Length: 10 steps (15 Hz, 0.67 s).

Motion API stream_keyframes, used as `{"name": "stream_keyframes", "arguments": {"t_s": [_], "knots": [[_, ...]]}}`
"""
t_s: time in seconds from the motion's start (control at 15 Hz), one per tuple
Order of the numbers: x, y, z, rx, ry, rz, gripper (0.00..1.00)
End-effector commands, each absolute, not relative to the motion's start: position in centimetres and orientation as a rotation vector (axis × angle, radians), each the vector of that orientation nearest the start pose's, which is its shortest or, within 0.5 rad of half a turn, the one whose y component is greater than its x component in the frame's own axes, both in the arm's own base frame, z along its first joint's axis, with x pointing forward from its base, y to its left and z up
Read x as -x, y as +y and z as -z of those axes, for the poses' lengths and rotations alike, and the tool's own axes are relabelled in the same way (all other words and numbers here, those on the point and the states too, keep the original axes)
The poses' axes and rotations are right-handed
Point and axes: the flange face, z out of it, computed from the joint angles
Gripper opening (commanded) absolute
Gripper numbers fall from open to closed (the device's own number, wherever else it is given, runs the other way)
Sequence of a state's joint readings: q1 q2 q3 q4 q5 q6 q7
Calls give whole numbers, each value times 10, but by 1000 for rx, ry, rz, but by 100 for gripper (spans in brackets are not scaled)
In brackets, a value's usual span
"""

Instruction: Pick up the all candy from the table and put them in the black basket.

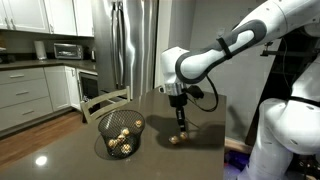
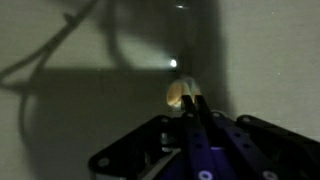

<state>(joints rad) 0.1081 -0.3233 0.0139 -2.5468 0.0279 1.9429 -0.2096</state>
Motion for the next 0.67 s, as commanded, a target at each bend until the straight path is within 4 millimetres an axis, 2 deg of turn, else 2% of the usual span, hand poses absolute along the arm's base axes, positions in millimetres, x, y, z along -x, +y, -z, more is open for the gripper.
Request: {"name": "stream_keyframes", "arguments": {"t_s": [0.0, 0.27, 0.33, 0.47, 0.6], "knots": [[-392, 50, -382, 3082, -531, -442, 6], [-400, 54, -395, 3117, -578, -422, 7], [-401, 54, -394, 3124, -586, -428, 32], [-402, 55, -393, 3122, -597, -441, 35], [-401, 54, -389, 3117, -601, -461, 47]]}}
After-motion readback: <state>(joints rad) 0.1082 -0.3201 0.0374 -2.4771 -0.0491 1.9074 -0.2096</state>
